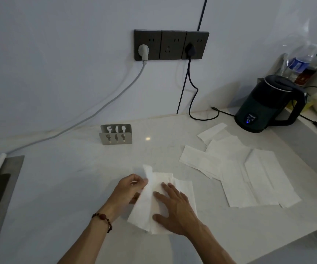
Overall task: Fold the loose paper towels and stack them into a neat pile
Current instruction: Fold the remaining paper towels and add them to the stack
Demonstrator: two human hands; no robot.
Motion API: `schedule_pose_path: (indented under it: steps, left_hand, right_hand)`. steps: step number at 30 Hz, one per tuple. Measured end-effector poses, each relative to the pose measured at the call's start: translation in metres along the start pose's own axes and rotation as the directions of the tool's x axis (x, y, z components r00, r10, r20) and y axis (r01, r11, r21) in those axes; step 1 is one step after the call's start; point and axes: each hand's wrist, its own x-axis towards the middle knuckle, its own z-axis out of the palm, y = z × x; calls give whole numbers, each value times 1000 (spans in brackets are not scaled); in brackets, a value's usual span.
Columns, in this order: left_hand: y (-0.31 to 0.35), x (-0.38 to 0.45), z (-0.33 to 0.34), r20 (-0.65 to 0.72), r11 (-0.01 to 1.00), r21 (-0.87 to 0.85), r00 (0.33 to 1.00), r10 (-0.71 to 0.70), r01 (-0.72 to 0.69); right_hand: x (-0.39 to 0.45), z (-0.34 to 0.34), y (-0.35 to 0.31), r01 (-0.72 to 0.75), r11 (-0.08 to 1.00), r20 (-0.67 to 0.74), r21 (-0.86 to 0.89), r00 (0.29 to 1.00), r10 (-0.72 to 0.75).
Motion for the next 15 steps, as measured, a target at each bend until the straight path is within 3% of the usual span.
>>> schedule_pose_path:
  steps: [2, 4, 6, 8, 11, 15]
  left_hand:
    - [6, -4, 8, 38, 999, -43, 999, 1, 0]
    - [3, -4, 15, -35, 993, 98, 997, 66, -62]
    - [-8, -2, 17, -88, 920, 359, 976, 200, -156]
    - [-19, 0, 19, -37, 773, 592, 950, 309, -228]
    - [-28, 1, 26, 115, 568, 760, 926, 359, -315]
    - [-33, 3, 32, 324, 313, 854, 895, 305, -416]
  right_hand:
    - [-1, -4, -1, -83, 970, -145, 229, 982, 119]
    - [-2, -11, -2, -171, 825, -229, 538, 913, 339]
    - [-3, -20, -1, -190, 594, -159, 782, 860, 485]
    - [-4, -24, 2, -215, 479, -80, 851, 849, 523]
    - [-5, -19, 8, -287, 581, -65, 761, 858, 509]
    - [-4, -9, 10, -335, 670, -73, 663, 861, 503]
